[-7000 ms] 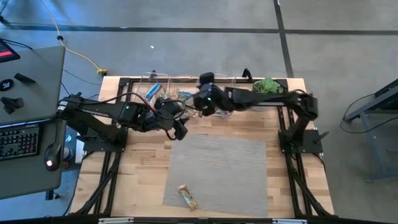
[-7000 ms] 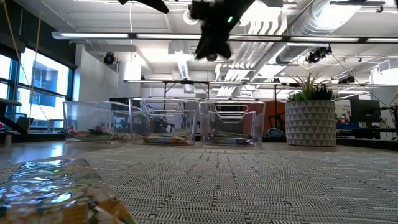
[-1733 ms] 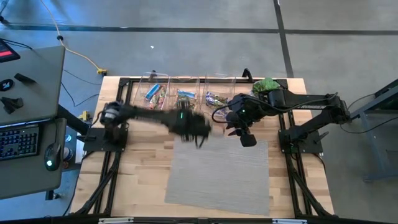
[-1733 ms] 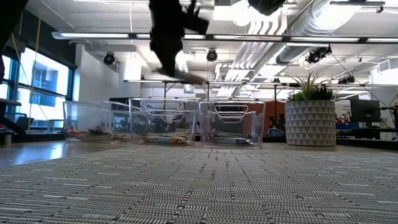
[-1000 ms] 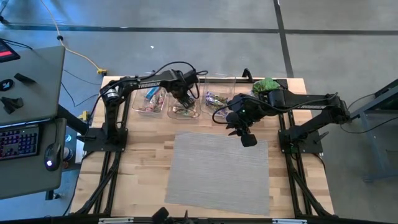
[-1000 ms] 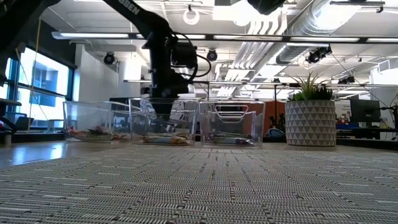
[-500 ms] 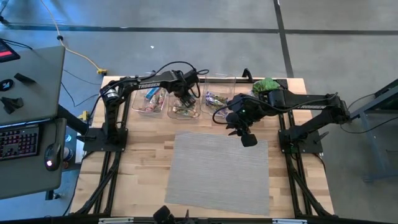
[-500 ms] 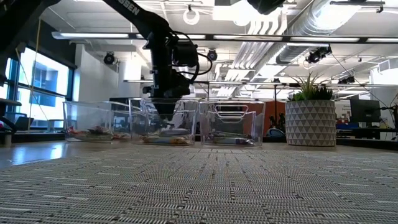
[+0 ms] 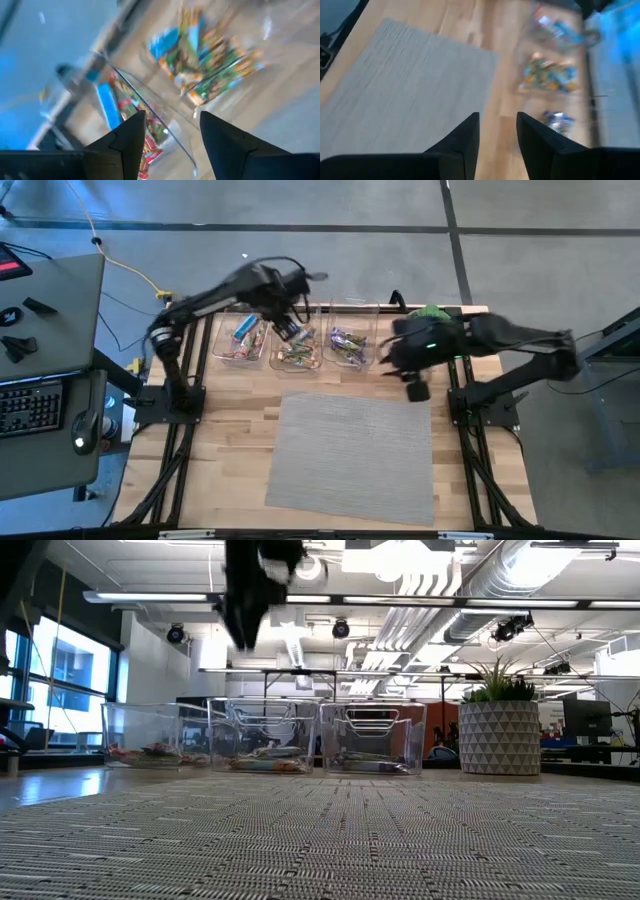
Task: Pick and place Granola Bars by type
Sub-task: Return to Home Position
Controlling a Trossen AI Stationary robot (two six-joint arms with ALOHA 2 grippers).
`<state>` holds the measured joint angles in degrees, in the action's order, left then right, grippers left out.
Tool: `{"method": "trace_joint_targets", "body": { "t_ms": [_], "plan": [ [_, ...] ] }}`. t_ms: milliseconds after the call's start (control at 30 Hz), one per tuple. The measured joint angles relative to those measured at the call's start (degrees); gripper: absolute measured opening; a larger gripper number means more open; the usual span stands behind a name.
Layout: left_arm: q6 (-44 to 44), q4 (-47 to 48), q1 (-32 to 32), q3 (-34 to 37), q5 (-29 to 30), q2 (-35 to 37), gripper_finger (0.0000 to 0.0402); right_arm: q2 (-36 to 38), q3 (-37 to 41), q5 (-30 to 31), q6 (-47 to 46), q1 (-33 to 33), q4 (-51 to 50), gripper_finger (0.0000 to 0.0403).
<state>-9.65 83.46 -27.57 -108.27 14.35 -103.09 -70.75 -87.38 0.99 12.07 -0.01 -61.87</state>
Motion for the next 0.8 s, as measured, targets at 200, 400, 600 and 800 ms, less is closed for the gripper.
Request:
{"method": "trace_joint_targets", "body": {
  "t_ms": [200,400,600,800],
  "plan": [
    [0.4,1.2,5.7,-4.2,2.7,15.4,0.0182,14.6,7.3,-0.4,-1.5,-0.5,7.0,0.0114],
    [0.3,-14.2,17.0,12.7,4.5,36.9,0.0182,30.3,28.8,-7.4,-1.8,-0.5,27.9,0.0114],
    [2.0,-42.9,28.6,43.8,4.3,58.2,0.0182,43.8,47.6,-4.1,-5.6,-0.5,39.0,0.0114],
    [3.9,-64.4,34.1,70.1,4.6,75.6,0.0182,55.3,58.2,-0.5,-5.9,-0.5,49.1,0.0114]
  ]
}}
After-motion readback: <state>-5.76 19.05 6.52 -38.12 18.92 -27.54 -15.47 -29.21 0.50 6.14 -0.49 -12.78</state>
